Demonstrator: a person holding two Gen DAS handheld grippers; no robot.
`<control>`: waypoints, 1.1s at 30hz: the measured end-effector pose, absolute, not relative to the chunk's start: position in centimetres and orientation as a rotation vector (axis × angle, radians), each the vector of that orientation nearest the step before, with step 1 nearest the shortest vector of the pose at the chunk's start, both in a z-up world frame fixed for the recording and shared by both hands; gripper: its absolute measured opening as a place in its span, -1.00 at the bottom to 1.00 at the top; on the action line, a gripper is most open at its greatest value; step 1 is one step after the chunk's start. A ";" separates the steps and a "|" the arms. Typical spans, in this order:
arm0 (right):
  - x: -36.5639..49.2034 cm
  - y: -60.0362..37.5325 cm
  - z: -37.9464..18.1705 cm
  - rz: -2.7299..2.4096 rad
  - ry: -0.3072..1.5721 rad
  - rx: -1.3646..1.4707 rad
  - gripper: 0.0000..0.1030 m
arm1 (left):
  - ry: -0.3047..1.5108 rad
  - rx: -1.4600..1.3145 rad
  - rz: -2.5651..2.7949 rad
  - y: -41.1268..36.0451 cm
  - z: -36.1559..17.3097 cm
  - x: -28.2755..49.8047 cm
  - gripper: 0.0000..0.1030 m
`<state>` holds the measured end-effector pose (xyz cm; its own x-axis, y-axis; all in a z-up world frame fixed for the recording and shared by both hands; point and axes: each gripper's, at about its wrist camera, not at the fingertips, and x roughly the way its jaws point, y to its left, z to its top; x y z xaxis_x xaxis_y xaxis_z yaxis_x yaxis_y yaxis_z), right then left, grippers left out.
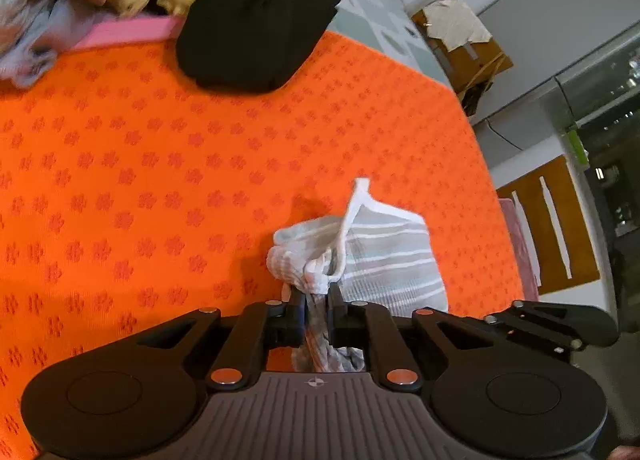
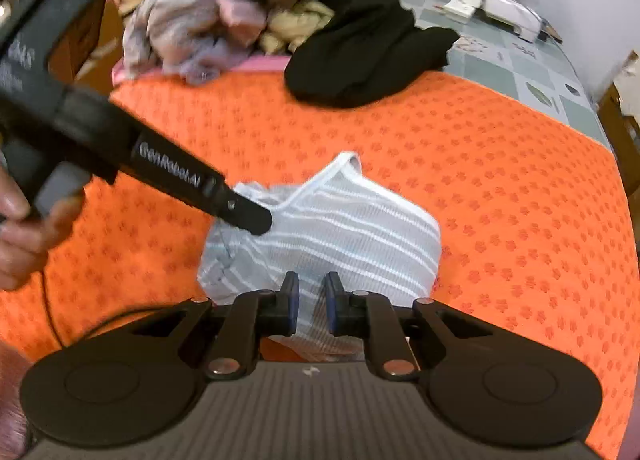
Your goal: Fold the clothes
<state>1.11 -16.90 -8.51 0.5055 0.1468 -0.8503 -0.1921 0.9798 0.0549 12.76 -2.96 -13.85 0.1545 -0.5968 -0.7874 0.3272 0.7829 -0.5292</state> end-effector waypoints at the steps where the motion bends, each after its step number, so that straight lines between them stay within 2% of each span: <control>1: 1.2 -16.8 -8.3 0.206 1.016 -0.052 -0.67 | 1.251 -0.268 -0.669 -2.8 -14.0 12.7 -0.72; 8: 0.6 -18.8 -5.6 0.169 0.985 0.037 -0.64 | 1.213 -0.305 -0.669 -1.8 -13.7 12.2 -0.51; 12: 0.1 -21.8 -5.9 0.098 0.988 0.168 -0.36 | 1.181 -0.285 -0.683 -1.8 -13.6 11.8 -0.23; 14: -0.1 -23.3 -6.5 0.061 1.000 0.239 -0.31 | 1.187 -0.270 -0.696 -2.0 -13.9 11.7 -0.10; 17: -0.5 -25.0 -7.6 0.028 1.006 0.343 0.02 | 1.207 -0.267 -0.720 -2.2 -14.3 11.8 0.10; 19: -0.7 -25.9 -8.4 0.022 1.007 0.413 0.24 | 1.208 -0.273 -0.734 -2.1 -14.6 12.0 0.10; 22: -0.6 -27.1 -9.8 0.044 1.007 0.530 0.32 | 1.225 -0.307 -0.753 -2.0 -15.2 12.3 0.10; 27: 0.0 -28.8 -12.2 0.062 1.008 0.691 0.44 | 1.256 -0.378 -0.768 -1.7 -16.0 12.9 0.12; 33: 0.2 -29.4 -14.1 0.100 1.004 0.811 0.45 | 1.273 -0.460 -0.772 -1.4 -16.4 12.7 0.12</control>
<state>0.22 -29.35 -14.13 0.5579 0.4276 -0.7113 0.2795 0.7102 0.6461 12.71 -1.38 -16.44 0.0983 -0.7336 -0.6724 0.2576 0.6714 -0.6948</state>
